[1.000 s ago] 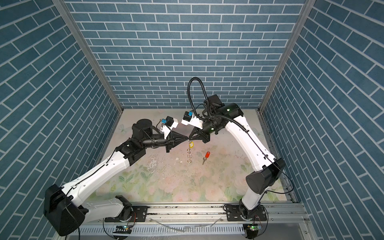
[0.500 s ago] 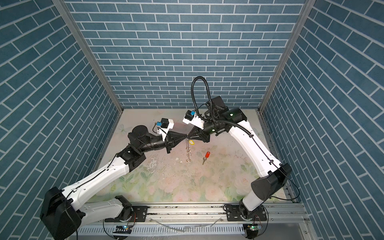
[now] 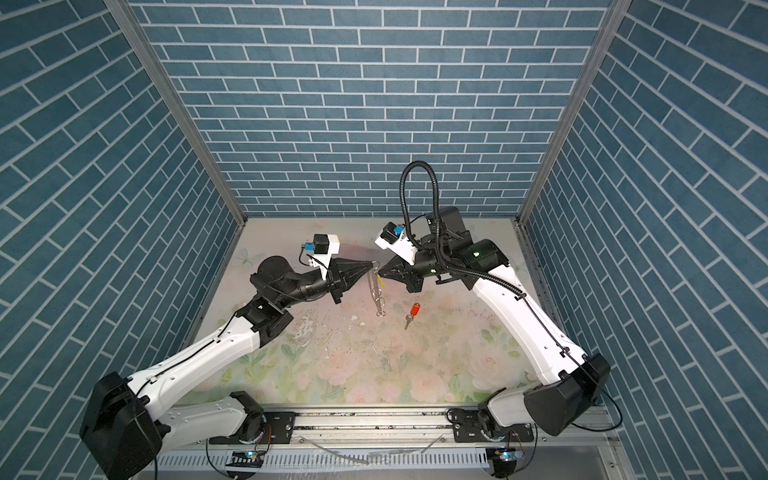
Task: Put the keys on the keyring
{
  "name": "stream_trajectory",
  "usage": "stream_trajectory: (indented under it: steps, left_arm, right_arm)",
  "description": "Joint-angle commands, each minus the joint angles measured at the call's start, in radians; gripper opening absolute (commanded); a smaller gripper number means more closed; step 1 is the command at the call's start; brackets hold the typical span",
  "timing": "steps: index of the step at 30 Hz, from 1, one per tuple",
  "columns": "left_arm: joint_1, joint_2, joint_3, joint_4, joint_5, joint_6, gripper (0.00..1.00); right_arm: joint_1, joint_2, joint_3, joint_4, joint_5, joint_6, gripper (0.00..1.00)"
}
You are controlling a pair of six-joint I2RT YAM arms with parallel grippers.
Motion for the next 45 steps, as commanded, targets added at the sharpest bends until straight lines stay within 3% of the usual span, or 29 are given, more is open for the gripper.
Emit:
stream_trajectory:
  steps: [1, 13, 22, 26, 41, 45]
  left_arm:
    - [-0.001, -0.016, -0.005, 0.078, -0.004, -0.019, 0.0]
    - [-0.001, -0.012, -0.022, 0.12, -0.007, -0.044, 0.0]
    - [-0.001, 0.011, -0.031, 0.176, -0.001, -0.079, 0.0]
    - [-0.002, 0.01, -0.037, 0.188, -0.001, -0.082, 0.0]
    - [-0.001, -0.033, -0.056, 0.15, -0.007, -0.051, 0.0]
    - [-0.001, -0.041, -0.056, 0.131, -0.013, -0.04, 0.0]
  right_arm:
    - [0.001, -0.018, -0.037, 0.081, -0.039, 0.063, 0.03]
    - [0.005, -0.037, -0.11, 0.26, -0.138, 0.188, 0.0]
    - [0.046, -0.024, -0.124, 0.305, -0.143, 0.218, 0.0]
    - [0.054, -0.037, -0.137, 0.306, -0.12, 0.218, 0.0]
    - [0.027, -0.171, -0.216, 0.31, 0.135, 0.233, 0.0]
    - [0.017, -0.206, -0.242, 0.331, 0.151, 0.247, 0.03]
